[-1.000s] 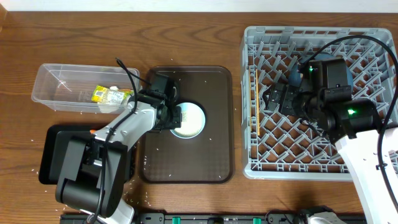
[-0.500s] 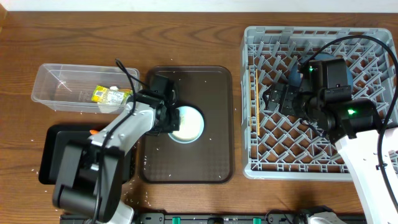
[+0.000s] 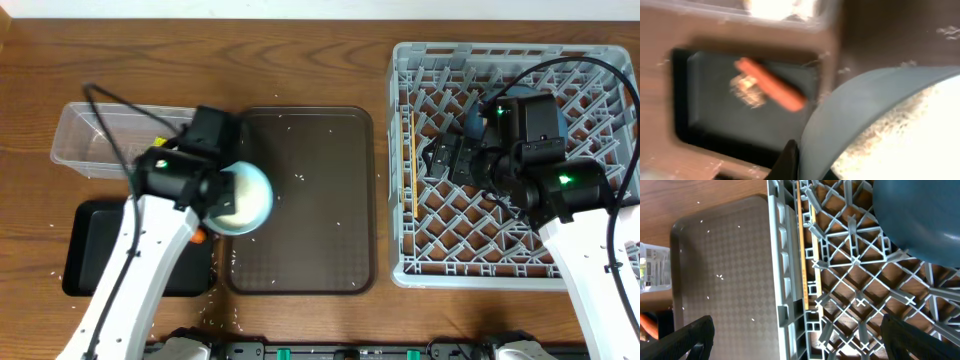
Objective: Sort waste into correct bins and load items into the dishwasher rack
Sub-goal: 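Tip the rice bowl over the black tray to pour out rice, then carry the emptied bowl right toward the right gripper, then grasp the bowl rim with right gripper and release left gripper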
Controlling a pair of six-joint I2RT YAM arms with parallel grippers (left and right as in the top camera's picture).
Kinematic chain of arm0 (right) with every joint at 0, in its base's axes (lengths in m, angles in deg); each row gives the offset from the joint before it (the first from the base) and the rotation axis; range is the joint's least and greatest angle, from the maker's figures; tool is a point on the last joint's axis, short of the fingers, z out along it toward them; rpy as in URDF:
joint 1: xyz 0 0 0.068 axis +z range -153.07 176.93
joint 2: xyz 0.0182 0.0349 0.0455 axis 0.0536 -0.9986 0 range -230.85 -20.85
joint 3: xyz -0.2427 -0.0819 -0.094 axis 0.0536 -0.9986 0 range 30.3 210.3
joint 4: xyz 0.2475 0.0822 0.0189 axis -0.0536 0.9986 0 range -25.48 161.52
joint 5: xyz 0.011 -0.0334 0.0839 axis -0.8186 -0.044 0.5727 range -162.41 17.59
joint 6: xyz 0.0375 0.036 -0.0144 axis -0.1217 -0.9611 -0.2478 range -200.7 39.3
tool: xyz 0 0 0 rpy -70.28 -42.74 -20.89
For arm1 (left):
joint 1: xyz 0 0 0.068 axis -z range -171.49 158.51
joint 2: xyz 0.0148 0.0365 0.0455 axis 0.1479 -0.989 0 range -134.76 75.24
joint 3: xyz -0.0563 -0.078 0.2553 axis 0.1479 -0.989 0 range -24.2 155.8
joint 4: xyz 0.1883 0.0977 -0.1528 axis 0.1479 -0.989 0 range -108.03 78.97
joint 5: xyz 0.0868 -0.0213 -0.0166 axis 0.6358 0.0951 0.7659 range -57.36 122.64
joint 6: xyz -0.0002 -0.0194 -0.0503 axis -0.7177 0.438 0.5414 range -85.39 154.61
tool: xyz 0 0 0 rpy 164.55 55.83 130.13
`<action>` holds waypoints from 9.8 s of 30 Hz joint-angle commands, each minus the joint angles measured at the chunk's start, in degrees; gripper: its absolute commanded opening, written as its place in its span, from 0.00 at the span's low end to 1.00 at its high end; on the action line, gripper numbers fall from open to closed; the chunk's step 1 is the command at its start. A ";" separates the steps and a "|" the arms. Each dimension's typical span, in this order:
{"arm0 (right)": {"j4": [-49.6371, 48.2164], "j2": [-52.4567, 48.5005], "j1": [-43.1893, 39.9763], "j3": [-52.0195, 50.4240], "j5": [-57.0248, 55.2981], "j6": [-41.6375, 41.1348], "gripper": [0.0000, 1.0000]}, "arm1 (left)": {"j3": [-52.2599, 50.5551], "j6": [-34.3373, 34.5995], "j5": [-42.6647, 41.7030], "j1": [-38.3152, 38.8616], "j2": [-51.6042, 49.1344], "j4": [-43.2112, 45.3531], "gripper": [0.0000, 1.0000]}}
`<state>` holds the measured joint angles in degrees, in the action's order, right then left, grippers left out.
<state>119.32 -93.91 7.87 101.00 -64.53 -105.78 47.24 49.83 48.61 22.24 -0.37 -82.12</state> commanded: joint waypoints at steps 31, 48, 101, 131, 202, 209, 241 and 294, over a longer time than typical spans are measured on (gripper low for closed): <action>0.72 0.61 -0.13 0.11 0.07 -0.61 0.99 | -0.76 12.98 36.70 -38.10 -11.45 -9.09 0.06; 0.79 0.61 -0.13 0.11 0.07 -0.61 0.99 | -1.20 15.93 41.20 -37.97 -21.31 -10.91 0.06; 0.09 0.61 -0.15 0.11 0.04 -0.59 0.99 | -0.96 14.36 51.34 -28.65 -29.94 -9.94 0.06; -1.14 0.61 -0.15 0.11 0.02 -0.59 0.99 | -4.00 13.62 45.35 -27.12 -29.73 -5.42 0.06; -18.27 1.70 5.51 0.13 36.72 3.93 0.91 | 16.72 -4.50 -0.07 14.03 5.99 7.67 0.06; -19.30 1.70 15.06 0.13 28.74 4.57 0.87 | 16.72 -4.46 -0.09 17.62 5.25 7.87 0.06; -26.10 -1.60 25.51 0.13 -0.92 -1.27 0.01 | 16.72 -0.33 -10.80 26.58 5.27 14.88 0.11; 25.27 -26.08 26.21 25.18 -66.34 -4.15 0.01 | 18.47 -7.26 7.26 9.53 37.31 0.37 0.98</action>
<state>144.13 -117.47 33.63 122.66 -126.27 -109.35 65.20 42.12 55.34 32.17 37.05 -80.37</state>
